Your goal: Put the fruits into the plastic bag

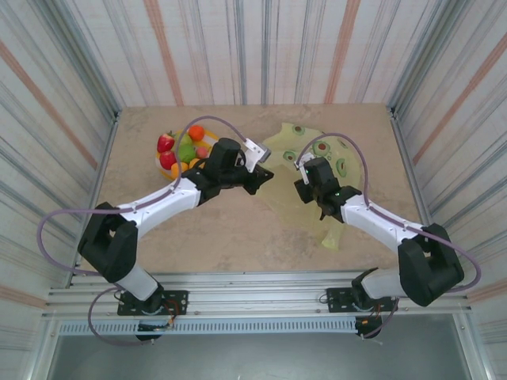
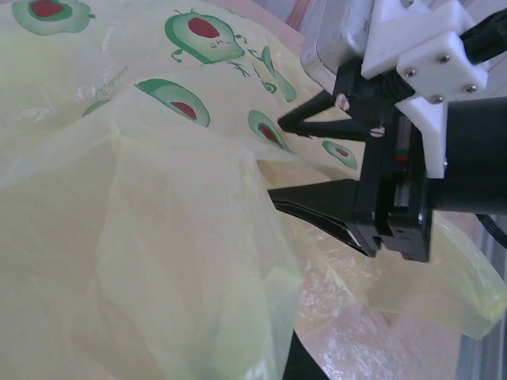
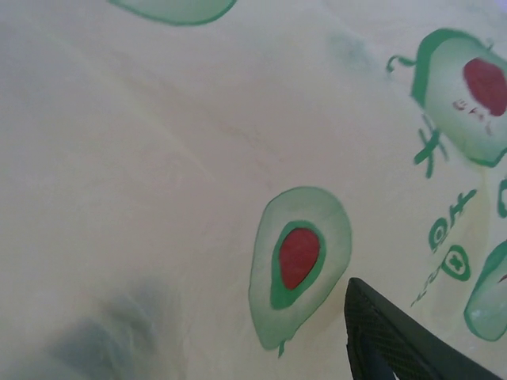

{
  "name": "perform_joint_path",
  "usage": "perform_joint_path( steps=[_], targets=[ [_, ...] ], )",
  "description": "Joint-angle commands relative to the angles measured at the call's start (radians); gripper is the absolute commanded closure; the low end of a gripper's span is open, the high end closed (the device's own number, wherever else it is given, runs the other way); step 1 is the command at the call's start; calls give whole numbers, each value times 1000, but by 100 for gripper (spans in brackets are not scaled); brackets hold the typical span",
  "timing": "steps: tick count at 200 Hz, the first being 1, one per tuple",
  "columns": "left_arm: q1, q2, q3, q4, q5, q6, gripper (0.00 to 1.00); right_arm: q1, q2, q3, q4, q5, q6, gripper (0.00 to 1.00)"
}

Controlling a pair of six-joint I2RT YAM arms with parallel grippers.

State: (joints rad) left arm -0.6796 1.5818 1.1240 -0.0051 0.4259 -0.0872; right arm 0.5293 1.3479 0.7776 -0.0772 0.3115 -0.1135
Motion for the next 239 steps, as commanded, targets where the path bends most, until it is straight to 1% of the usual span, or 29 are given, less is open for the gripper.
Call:
perform_joint_path(
  steps=[1, 22, 33, 40, 57, 63, 71, 84, 99, 103, 117, 129, 145, 167, 180, 192, 204, 225, 239],
  targets=[
    [17, -37, -17, -27, 82, -29, 100, 8, 27, -13, 130, 32, -68, 37],
    [36, -38, -24, -35, 100, -33, 100, 11, 66, -3, 192, -1, -109, 36],
    [46, -37, -27, -37, 107, -38, 100, 12, 90, 10, 211, -8, -133, 39],
    [54, -36, -27, -40, 109, -41, 100, 13, 103, 22, 214, -3, -147, 46],
    [75, -35, -33, -39, 109, -59, 100, 14, 119, 51, 184, 17, -161, 73],
    [86, -36, -36, -37, 102, -66, 100, 14, 115, 59, 165, 13, -159, 80],
    [95, -34, -40, -31, 85, -75, 98, 14, 104, 72, 123, 0, -142, 89],
    [104, -30, -43, -32, 32, -76, 94, 16, 73, 96, 34, -34, -78, 100],
    [105, -18, -37, -37, -44, -69, 85, 16, 38, 138, -92, -90, 36, 100],
    [105, -15, -36, -36, -57, -67, 81, 16, 33, 150, -127, -103, 67, 100],
    [106, -5, -29, -33, -90, -71, 58, 15, 24, 198, -239, -127, 179, 100],
    [109, -6, -24, -32, -111, -82, 49, 13, 25, 227, -312, -141, 268, 100],
    [111, -28, -26, -28, -129, -105, 43, -4, 34, 263, -379, -183, 373, 100],
    [125, -92, -51, -10, -133, -151, 36, -35, 53, 292, -403, -242, 474, 100],
    [144, -142, -68, -9, -128, -190, 26, -57, 71, 308, -394, -282, 515, 100],
    [172, -191, -91, -13, -99, -229, 16, -73, 95, 323, -382, -316, 542, 100],
    [207, -242, -124, -6, -70, -269, 9, -84, 121, 338, -370, -343, 564, 100],
    [273, -335, -197, 11, -46, -327, 5, -92, 163, 360, -341, -399, 595, 100],
    [318, -390, -245, 8, -77, -346, 5, -94, 188, 372, -326, -418, 610, 100]
  ],
)
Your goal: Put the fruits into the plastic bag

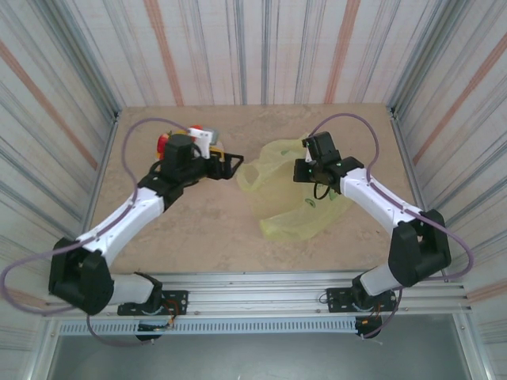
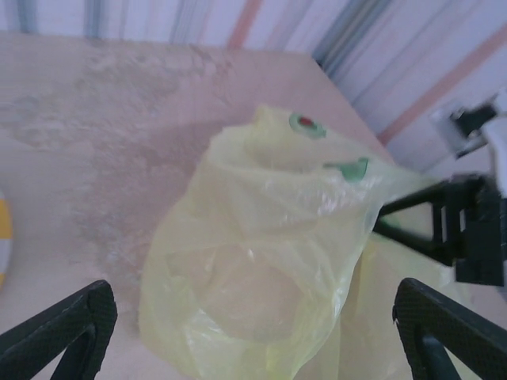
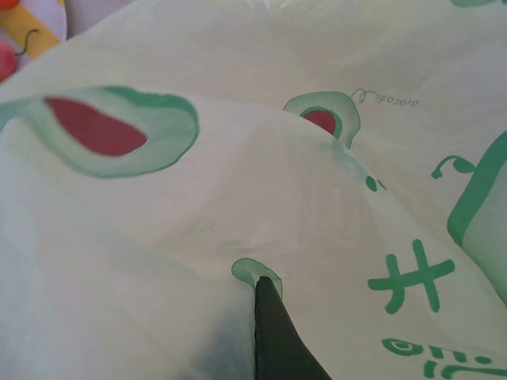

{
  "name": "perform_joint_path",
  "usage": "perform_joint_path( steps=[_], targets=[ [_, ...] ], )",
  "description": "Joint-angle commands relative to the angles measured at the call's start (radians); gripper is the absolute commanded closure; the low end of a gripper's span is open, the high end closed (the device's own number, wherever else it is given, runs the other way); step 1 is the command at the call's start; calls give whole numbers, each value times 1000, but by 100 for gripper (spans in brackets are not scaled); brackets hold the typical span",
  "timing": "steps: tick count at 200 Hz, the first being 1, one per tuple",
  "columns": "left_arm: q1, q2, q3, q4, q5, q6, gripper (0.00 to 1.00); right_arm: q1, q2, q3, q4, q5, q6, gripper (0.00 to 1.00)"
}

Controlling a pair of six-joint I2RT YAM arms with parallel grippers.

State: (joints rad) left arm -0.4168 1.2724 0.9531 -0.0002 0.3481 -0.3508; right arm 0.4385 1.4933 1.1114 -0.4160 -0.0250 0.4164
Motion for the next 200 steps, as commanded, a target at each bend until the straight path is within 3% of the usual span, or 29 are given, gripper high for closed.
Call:
perform_joint_path(
  steps=[1, 41, 79, 129, 200],
  targets=[
    [59, -85, -77, 2, -4, -85, 5, -4, 44, 40, 14, -84, 80, 100],
    [221, -179, -182, -52, -84, -145, 6, -24, 80, 61, 41, -127, 96, 100],
    [309, -194, -241, -85, -179, -170, 7, -58, 86, 57, 57, -165, 95, 100],
    [290, -54, -170, -109, -201, -118, 9, -101, 95, 59, 64, -205, 97, 100],
    [94, 294, 152, -340, -458, 167, 10, -142, 125, 115, -49, -256, 54, 100]
  ],
)
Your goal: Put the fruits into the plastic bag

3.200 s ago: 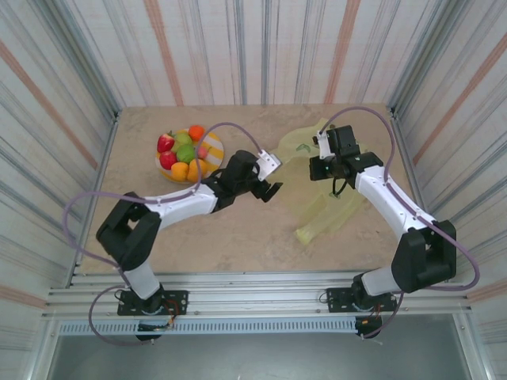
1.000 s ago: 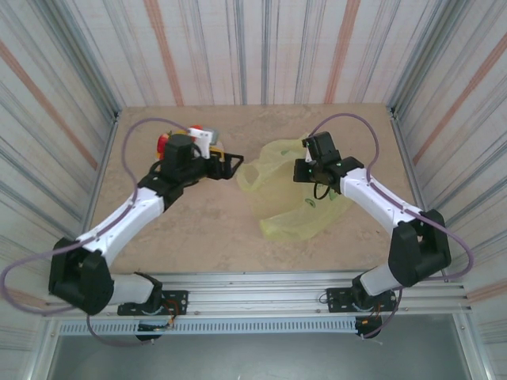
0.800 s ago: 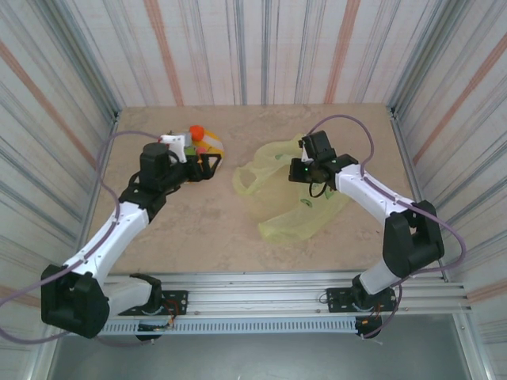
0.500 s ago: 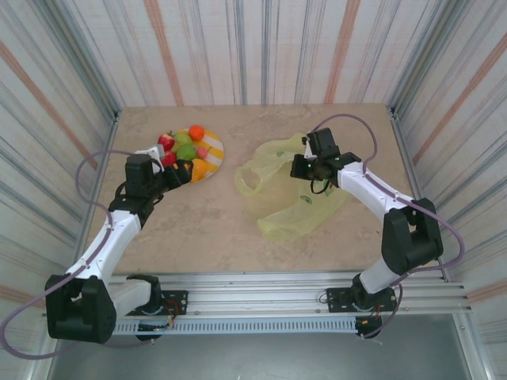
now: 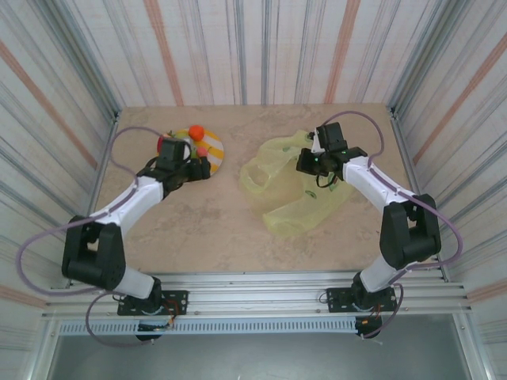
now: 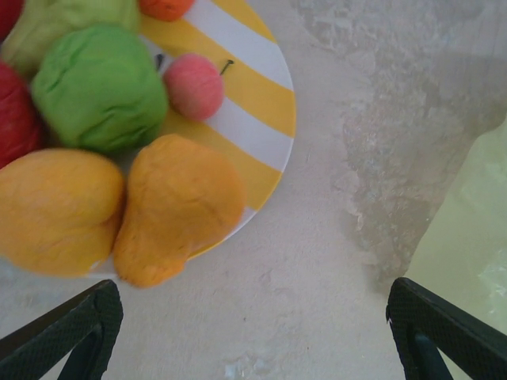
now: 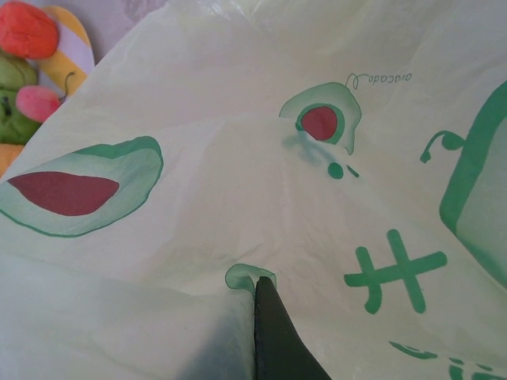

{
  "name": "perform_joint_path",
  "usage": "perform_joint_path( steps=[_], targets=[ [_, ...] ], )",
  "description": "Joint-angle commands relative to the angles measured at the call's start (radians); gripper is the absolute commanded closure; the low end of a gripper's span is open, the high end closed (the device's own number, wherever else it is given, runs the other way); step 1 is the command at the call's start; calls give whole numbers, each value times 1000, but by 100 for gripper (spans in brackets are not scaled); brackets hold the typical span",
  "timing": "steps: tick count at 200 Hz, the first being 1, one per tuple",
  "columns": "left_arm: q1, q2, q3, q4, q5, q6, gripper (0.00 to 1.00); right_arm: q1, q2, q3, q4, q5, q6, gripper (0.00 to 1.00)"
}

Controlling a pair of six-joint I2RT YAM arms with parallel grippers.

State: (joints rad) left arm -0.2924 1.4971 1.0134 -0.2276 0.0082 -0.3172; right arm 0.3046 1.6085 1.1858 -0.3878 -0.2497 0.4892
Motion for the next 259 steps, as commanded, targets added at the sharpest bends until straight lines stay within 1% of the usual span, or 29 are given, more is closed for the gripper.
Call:
perform_joint_path(
  steps=[1, 15, 33, 54, 64, 74, 97, 110, 138, 157, 171, 190, 209, 228, 246, 252, 259],
  targets=[
    [-31, 74, 94, -116, -121, 137, 10, -9, 11, 43, -79, -32, -21, 100],
    [-58, 100, 141, -159, -148, 159, 11, -9, 12, 59, -120, -32, -44, 100],
    [-116, 84, 151, -149, -128, 183, 11, -14, 8, 70, -157, -38, -60, 100],
    [-184, 33, 124, -96, -64, 191, 11, -39, -3, 85, -180, -90, -64, 100],
    [-215, 0, 105, -73, -18, 190, 11, -47, -10, 106, -213, -91, -78, 100],
    [-251, -42, 76, -29, 5, 199, 12, -53, -17, 125, -244, -87, -91, 100],
    [-374, -130, -19, 94, 2, 288, 11, -81, -34, 163, -296, -145, -101, 100],
    [-424, -160, -55, 134, 2, 315, 10, -102, -48, 171, -310, -185, -97, 100],
    [-461, -189, -80, 170, 33, 328, 10, -134, -76, 165, -313, -271, -55, 100],
    [-496, -193, -94, 207, 35, 404, 10, -149, -83, 156, -313, -314, -32, 99],
    [-519, -167, -92, 230, 12, 464, 10, -154, -85, 151, -313, -321, -22, 99],
    [-540, -106, -55, 236, -65, 509, 9, -154, -87, 147, -310, -338, -12, 99],
    [-549, -23, -12, 247, -114, 557, 8, -155, -88, 142, -307, -365, -3, 99],
    [-551, 51, 22, 271, -177, 600, 8, -154, -94, 142, -317, -368, -7, 99],
    [-550, 106, 64, 309, -318, 596, 9, -154, -96, 139, -340, -383, -61, 99],
    [-546, 118, 78, 318, -346, 589, 10, -154, -97, 141, -357, -386, -94, 99],
    [-537, 128, 91, 326, -353, 574, 11, -154, -95, 141, -382, -384, -140, 99]
  ],
)
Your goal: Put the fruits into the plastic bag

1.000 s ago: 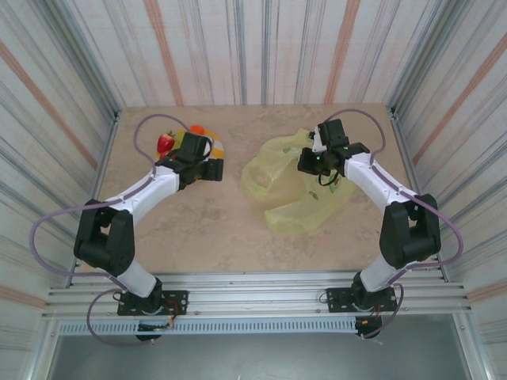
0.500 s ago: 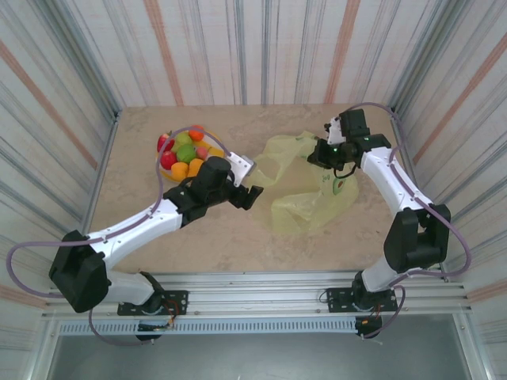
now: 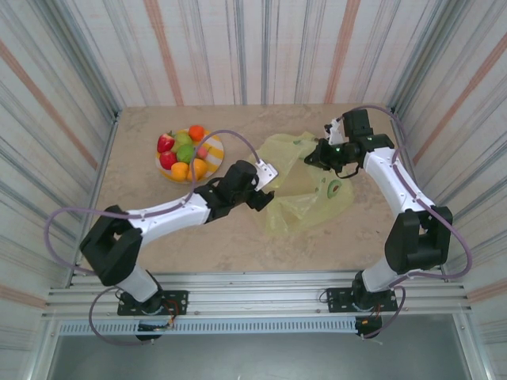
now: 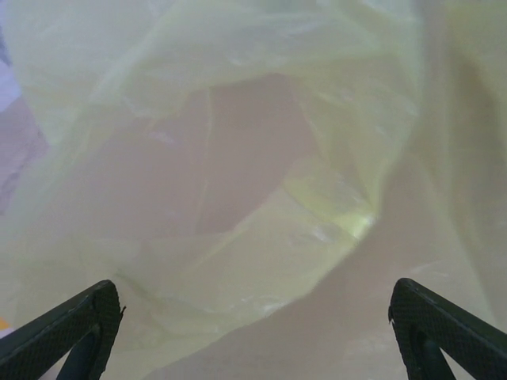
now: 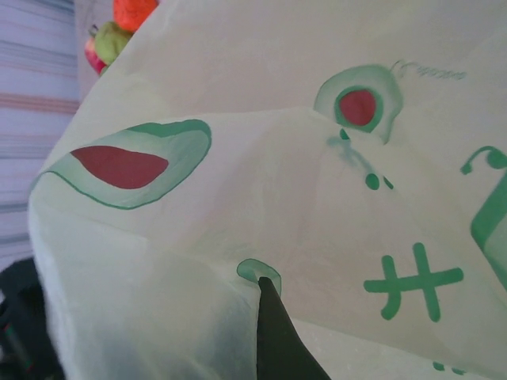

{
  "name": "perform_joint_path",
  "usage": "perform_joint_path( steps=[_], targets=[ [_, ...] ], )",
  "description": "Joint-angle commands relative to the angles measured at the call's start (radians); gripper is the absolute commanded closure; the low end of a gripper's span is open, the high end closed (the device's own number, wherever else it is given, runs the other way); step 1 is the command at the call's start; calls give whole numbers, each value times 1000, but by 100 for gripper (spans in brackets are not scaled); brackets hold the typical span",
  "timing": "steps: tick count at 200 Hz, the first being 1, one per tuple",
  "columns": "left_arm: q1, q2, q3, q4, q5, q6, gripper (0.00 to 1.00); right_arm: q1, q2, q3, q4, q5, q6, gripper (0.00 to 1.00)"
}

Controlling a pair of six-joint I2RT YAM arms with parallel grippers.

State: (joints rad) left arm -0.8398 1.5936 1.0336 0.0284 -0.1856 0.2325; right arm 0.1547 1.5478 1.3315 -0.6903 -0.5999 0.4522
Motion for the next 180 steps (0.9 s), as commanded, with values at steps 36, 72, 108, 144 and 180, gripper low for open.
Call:
perform_joint_path(
  steps=[36, 72, 108, 144, 180],
  targets=[
    [93, 44, 88, 107, -73, -120, 32, 0, -63, -21, -173, 18, -297, 100],
    [179, 61, 98, 124, 57, -204, 47, 30, -115, -60, -151, 45, -380, 100],
    [191, 58, 106, 87, 79, -188, 44, 45, -123, -66, -156, 122, -394, 100],
    [211, -52, 22, 8, 31, -259, 29, 45, -123, -67, -143, 209, -392, 100],
    [318, -220, -91, -109, 25, -431, 17, 45, -100, -59, -117, 226, -423, 100]
  ],
)
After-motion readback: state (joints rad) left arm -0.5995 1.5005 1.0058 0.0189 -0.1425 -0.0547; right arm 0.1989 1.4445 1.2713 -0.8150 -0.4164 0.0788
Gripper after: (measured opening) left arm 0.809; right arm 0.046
